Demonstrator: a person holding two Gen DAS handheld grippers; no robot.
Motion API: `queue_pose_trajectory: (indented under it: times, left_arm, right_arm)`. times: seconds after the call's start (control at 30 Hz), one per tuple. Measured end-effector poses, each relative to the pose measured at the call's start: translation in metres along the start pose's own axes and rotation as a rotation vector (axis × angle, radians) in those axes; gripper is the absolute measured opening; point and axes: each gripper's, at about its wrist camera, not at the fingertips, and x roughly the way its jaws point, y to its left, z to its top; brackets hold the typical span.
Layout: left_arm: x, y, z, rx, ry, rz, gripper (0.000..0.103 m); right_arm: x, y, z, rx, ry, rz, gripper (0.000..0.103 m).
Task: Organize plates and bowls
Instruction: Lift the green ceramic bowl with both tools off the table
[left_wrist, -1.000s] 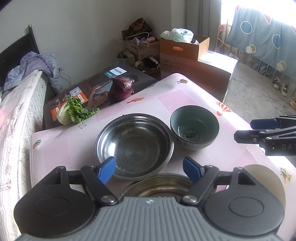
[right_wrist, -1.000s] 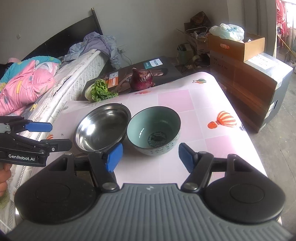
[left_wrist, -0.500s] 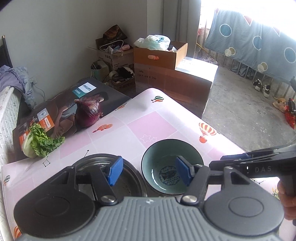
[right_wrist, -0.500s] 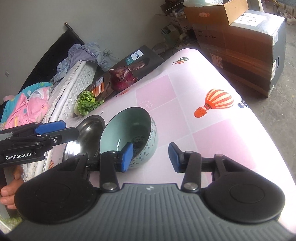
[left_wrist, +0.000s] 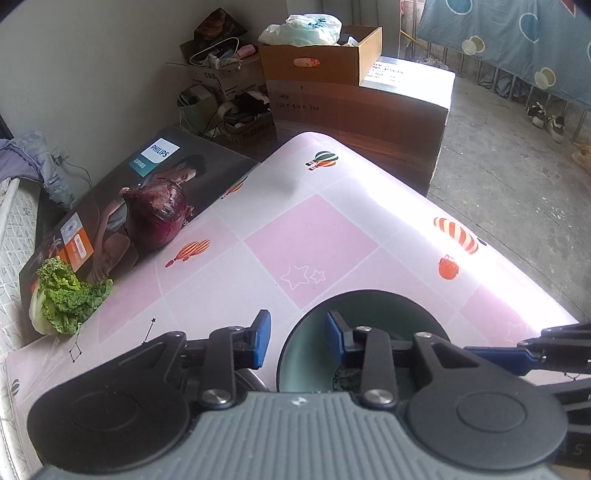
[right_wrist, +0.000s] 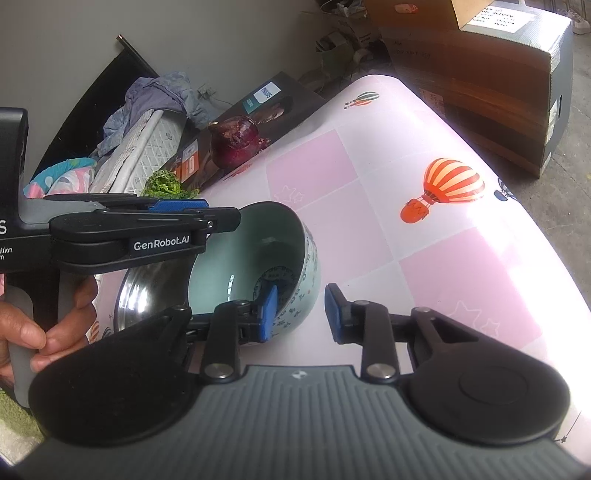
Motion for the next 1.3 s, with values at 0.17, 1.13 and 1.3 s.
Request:
queue_pose_trajectory:
  times: [0.17, 1.13, 1.3]
  left_arm:
    - [0.004, 0.003, -0.002, -0.042, 0.028, 0.011, 0.021]
    - [-0.035, -0.017, -0.050, -0.183, 0.085, -0.145, 0.033]
    - [-0.031, -0.019, -0.054, -0.186, 0.105, -0.159, 0.033]
  right_arm:
    - [0.010, -0.004, 0.001, 0.041, 0.011, 0.033, 0.020]
    - [-0.008, -0.031, -0.009, 0.008, 0.023, 0.019, 0.020]
    - [-0.010, -0.039, -0.005, 0.036, 0.022, 0.029, 0.018]
